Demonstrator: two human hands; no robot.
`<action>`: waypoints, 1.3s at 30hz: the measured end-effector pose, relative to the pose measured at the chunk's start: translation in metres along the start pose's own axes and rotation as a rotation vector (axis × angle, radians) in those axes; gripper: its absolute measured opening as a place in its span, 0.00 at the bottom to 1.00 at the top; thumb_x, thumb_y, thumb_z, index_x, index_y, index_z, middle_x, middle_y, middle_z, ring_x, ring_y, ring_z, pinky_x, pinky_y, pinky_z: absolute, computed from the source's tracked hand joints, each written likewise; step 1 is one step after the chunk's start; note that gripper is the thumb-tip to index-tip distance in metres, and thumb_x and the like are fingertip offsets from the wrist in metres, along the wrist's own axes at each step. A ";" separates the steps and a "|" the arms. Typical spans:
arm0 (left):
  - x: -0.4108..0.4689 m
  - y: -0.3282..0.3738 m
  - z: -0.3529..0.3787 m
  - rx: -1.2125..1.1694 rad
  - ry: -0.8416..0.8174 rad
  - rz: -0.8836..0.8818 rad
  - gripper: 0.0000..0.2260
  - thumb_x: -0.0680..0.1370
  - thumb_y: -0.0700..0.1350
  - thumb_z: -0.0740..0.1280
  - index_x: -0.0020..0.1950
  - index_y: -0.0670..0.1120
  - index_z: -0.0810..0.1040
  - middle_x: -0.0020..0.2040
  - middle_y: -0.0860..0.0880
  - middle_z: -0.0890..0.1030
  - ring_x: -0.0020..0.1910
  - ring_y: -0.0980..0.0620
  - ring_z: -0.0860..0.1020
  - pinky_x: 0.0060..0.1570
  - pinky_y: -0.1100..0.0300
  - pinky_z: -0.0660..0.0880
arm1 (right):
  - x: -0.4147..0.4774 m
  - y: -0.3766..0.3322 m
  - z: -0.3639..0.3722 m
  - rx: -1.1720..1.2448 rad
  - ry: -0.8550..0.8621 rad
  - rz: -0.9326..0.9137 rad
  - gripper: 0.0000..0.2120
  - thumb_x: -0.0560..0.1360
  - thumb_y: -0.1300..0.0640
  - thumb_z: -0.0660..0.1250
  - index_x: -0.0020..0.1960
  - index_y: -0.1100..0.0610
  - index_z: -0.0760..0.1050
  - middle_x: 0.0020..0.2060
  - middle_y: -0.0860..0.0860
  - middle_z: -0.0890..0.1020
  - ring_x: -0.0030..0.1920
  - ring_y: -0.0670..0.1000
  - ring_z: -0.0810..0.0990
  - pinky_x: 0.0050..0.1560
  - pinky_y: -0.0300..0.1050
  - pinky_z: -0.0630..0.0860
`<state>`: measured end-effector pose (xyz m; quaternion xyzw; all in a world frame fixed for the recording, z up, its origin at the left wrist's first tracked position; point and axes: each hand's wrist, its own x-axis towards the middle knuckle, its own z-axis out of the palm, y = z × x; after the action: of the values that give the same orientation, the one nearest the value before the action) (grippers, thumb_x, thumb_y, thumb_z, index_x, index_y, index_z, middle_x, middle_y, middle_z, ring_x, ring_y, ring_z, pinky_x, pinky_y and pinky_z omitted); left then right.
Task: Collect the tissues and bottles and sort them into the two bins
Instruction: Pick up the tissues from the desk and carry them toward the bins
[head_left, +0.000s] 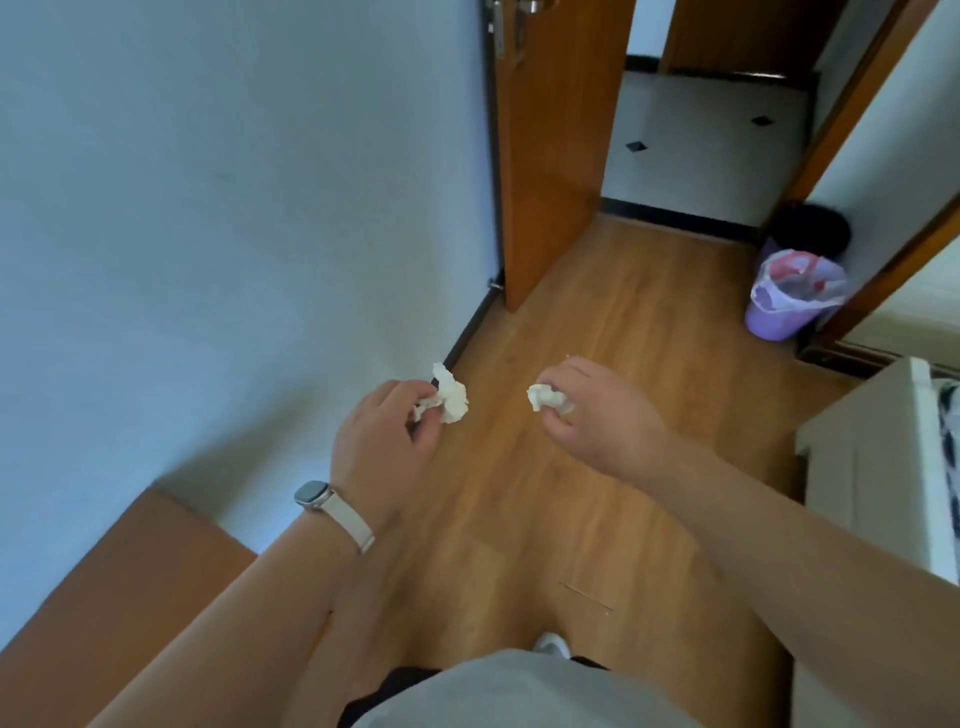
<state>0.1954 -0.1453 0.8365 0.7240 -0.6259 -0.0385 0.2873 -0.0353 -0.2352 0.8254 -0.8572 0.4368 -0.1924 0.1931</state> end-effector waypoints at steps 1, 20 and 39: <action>0.011 0.010 0.006 -0.001 -0.008 0.032 0.06 0.76 0.44 0.69 0.52 0.48 0.80 0.46 0.54 0.81 0.41 0.53 0.77 0.39 0.58 0.74 | 0.000 0.012 -0.006 0.000 0.029 0.034 0.08 0.74 0.54 0.65 0.53 0.49 0.76 0.46 0.43 0.75 0.44 0.47 0.75 0.39 0.42 0.73; 0.263 0.012 0.127 -0.178 -0.181 0.296 0.07 0.77 0.43 0.69 0.53 0.46 0.80 0.47 0.51 0.81 0.40 0.56 0.74 0.37 0.69 0.67 | 0.147 0.137 -0.034 -0.048 0.193 0.345 0.08 0.71 0.55 0.67 0.49 0.47 0.75 0.43 0.43 0.76 0.42 0.48 0.75 0.42 0.50 0.76; 0.528 0.000 0.212 -0.281 -0.273 0.425 0.07 0.77 0.45 0.66 0.53 0.47 0.81 0.47 0.53 0.81 0.42 0.59 0.73 0.37 0.72 0.62 | 0.353 0.218 -0.081 -0.149 0.238 0.548 0.08 0.73 0.54 0.67 0.52 0.47 0.76 0.46 0.40 0.75 0.44 0.45 0.76 0.44 0.43 0.75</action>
<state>0.2198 -0.7135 0.8204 0.5179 -0.7851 -0.1608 0.2994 -0.0307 -0.6575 0.8421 -0.6907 0.6843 -0.1996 0.1219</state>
